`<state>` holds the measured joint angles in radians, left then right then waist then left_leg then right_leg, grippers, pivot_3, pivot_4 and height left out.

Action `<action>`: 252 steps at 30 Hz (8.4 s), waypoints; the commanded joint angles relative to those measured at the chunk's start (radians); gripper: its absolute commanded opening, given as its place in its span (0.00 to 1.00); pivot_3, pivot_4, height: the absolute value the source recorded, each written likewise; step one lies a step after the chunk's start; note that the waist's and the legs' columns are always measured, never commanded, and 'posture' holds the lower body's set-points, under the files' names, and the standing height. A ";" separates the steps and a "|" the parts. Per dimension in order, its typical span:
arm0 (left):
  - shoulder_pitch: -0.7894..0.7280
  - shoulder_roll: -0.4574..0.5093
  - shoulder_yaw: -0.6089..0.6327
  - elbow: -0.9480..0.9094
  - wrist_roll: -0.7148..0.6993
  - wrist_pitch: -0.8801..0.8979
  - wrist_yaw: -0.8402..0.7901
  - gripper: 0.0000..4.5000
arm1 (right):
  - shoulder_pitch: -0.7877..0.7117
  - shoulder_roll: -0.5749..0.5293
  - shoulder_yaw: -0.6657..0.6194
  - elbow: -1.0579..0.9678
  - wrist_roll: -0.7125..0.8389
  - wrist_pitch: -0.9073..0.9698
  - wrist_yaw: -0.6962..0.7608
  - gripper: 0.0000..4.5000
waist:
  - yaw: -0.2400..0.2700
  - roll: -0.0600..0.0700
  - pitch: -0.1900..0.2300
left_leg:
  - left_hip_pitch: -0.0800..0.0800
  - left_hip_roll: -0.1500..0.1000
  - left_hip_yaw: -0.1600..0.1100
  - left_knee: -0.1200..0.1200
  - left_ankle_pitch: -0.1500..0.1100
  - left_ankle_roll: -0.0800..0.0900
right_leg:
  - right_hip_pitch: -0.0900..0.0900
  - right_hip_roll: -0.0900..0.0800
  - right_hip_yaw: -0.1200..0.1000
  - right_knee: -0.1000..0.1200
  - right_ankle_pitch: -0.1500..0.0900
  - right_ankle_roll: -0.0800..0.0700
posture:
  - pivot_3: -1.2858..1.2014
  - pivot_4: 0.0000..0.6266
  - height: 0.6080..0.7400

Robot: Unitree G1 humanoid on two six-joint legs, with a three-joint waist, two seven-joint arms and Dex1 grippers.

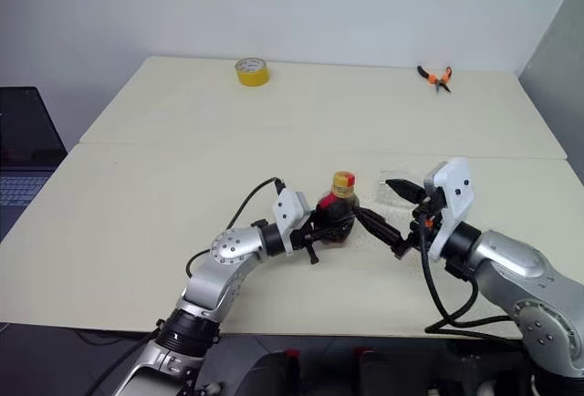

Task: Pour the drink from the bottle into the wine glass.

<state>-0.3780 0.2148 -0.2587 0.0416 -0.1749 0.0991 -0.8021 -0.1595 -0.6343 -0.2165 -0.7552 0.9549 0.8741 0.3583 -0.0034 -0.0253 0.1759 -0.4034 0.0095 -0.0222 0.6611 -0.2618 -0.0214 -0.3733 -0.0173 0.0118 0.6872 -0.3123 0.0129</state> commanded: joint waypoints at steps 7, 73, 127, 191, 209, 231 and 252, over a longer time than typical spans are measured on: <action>-0.013 -0.013 -0.001 -0.028 -0.008 -0.035 -0.010 0.14 | -0.098 0.088 0.047 0.049 0.049 0.002 -0.113 1.00 | -0.001 0.000 0.000 | 0.000 0.000 0.000 0.000 0.000 0.000 | 0.000 0.000 0.000 0.000 0.000 0.000 | 0.52 0.24 1.00; -0.027 -0.064 0.099 -0.018 -0.038 0.012 0.144 0.14 | -0.022 0.122 0.019 0.021 -0.171 -0.232 -0.109 0.26 | 0.004 0.000 0.000 | -0.001 0.000 0.000 0.000 0.000 0.000 | -0.001 0.000 -0.001 -0.001 0.000 0.000 | 0.52 0.24 1.00; -0.182 -0.068 0.340 0.380 0.038 -0.212 0.504 0.14 | 0.049 0.105 0.271 0.090 -0.538 -0.387 0.178 1.00 | 0.002 0.000 0.000 | 0.001 -0.001 0.001 0.001 0.000 0.000 | 0.001 0.000 0.001 0.000 0.001 0.001 | 0.52 0.24 1.00; 0.043 0.200 0.083 -0.255 -0.135 0.068 -0.056 0.99 | 0.044 -0.124 0.381 0.439 -1.484 -0.532 -0.059 1.00 | -0.001 0.001 -0.001 | 0.003 -0.001 0.003 0.000 0.000 -0.001 | 0.002 0.000 0.003 0.001 0.000 0.001 | 0.52 0.24 1.00; 0.015 0.148 0.070 -0.183 -0.131 0.025 -0.114 1.00 | -0.217 -0.019 0.508 0.878 -1.736 -0.660 -0.239 0.55 | -0.004 0.001 -0.001 | 0.003 0.000 0.004 0.001 0.001 -0.002 | 0.001 0.000 0.004 0.002 0.000 0.000 | 0.52 0.24 1.00; 0.185 0.320 0.228 -0.287 -0.289 0.188 -0.171 1.00 | -0.091 0.490 0.259 0.595 -0.954 -0.794 -0.017 0.04 | -0.026 0.002 0.000 | 0.003 0.001 0.003 0.000 0.000 -0.001 | 0.000 0.000 0.003 0.004 0.000 0.000 | 0.52 0.24 1.00; 0.226 0.426 0.331 -0.364 -0.360 0.248 -0.180 1.00 | -0.212 0.610 0.355 1.130 -0.835 -1.117 0.209 0.04 | -0.026 0.003 0.001 | 0.004 0.001 0.002 0.000 0.000 -0.001 | 0.000 -0.001 0.002 0.005 0.000 -0.001 | 0.52 0.24 1.00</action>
<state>-0.1431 0.6408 0.0592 -0.2849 -0.5282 0.3637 -0.9835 -0.3810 -0.0186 0.1318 0.3753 0.1269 -0.2263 0.5500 -0.0292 -0.0225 0.1764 -0.3991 0.0102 -0.0200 0.6607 -0.2618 -0.0219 -0.3737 -0.0180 0.0140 0.6927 -0.3126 0.0119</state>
